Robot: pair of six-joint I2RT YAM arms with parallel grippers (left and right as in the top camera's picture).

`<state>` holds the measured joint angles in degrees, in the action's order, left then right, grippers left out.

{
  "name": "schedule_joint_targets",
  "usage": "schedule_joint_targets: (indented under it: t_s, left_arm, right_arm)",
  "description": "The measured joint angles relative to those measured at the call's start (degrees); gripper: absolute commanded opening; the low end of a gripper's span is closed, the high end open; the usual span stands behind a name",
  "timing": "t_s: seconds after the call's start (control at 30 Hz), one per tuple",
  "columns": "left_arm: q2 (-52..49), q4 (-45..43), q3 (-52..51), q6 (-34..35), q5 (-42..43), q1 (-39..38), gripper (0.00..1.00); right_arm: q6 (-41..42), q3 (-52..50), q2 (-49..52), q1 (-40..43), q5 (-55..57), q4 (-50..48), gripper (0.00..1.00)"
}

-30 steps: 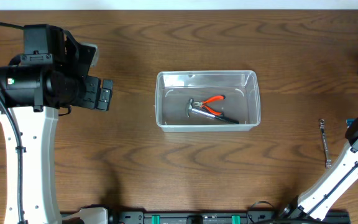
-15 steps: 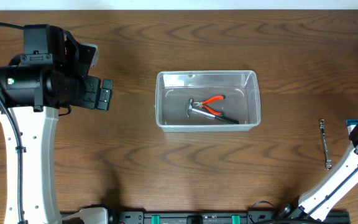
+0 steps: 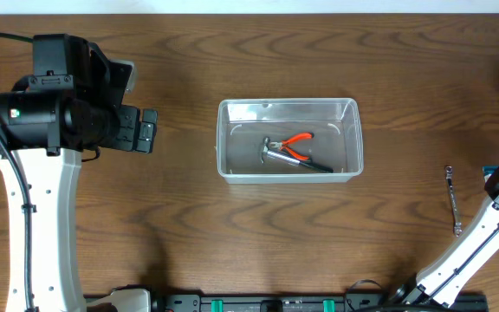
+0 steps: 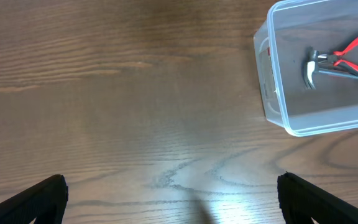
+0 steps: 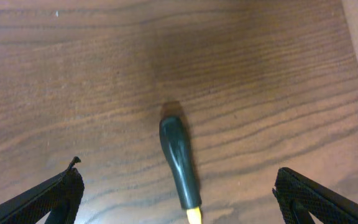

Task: Pack container
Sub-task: 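Lower the right gripper and grasp the screwdriver by its black handle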

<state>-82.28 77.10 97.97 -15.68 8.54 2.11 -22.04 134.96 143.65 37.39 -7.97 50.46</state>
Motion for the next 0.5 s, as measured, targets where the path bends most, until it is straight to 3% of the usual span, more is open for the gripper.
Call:
schedule_joint_targets:
  t_s: [0.5]
  left_arm:
    - [0.0,0.0,0.0,0.5,0.0,0.0,0.98]
  right_arm:
    - [0.3,0.0,0.4,1.5,-0.5,-2.1,0.99]
